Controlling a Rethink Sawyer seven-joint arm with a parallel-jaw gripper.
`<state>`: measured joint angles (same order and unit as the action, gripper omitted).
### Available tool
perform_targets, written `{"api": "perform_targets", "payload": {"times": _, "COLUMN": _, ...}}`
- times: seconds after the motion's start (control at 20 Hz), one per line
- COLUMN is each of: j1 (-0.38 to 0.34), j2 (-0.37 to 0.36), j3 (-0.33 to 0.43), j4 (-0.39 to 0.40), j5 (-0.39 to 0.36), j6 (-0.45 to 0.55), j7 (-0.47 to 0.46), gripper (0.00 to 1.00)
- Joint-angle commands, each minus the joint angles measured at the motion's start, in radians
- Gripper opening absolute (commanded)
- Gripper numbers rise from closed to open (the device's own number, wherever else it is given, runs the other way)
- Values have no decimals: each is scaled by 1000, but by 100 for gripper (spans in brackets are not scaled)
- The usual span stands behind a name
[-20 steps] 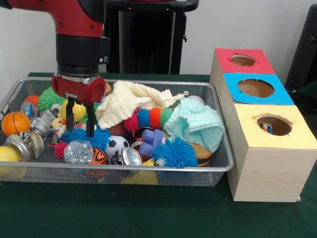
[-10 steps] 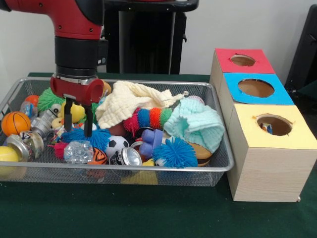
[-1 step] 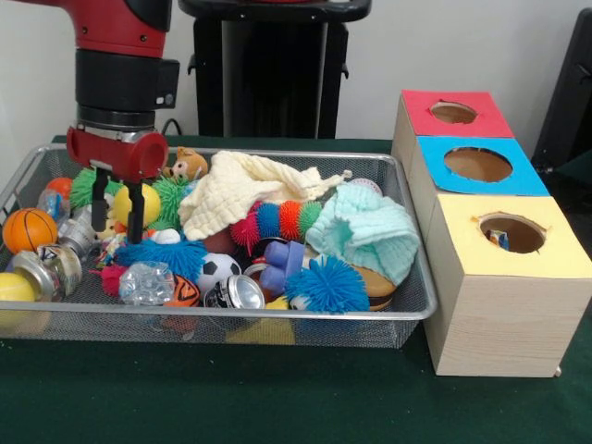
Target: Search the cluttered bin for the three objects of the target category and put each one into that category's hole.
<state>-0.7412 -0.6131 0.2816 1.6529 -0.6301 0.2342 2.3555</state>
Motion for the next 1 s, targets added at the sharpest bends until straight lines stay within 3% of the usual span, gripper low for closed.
{"api": "perform_targets", "payload": {"times": 0.05, "j1": -41, "j2": 64, "j3": 75, "j4": -16, "j5": -85, "j6": 95, "j7": -212, "gripper": 100}}
{"api": "perform_targets", "payload": {"times": 0.5, "j1": -35, "j2": 118, "j3": 58, "j4": -45, "j5": -88, "j6": 121, "j7": -213, "gripper": 100}}
{"api": "perform_targets", "payload": {"times": 1.0, "j1": -37, "j2": 100, "j3": 22, "j4": 21, "j5": -90, "j6": 154, "j7": -208, "gripper": 100}}
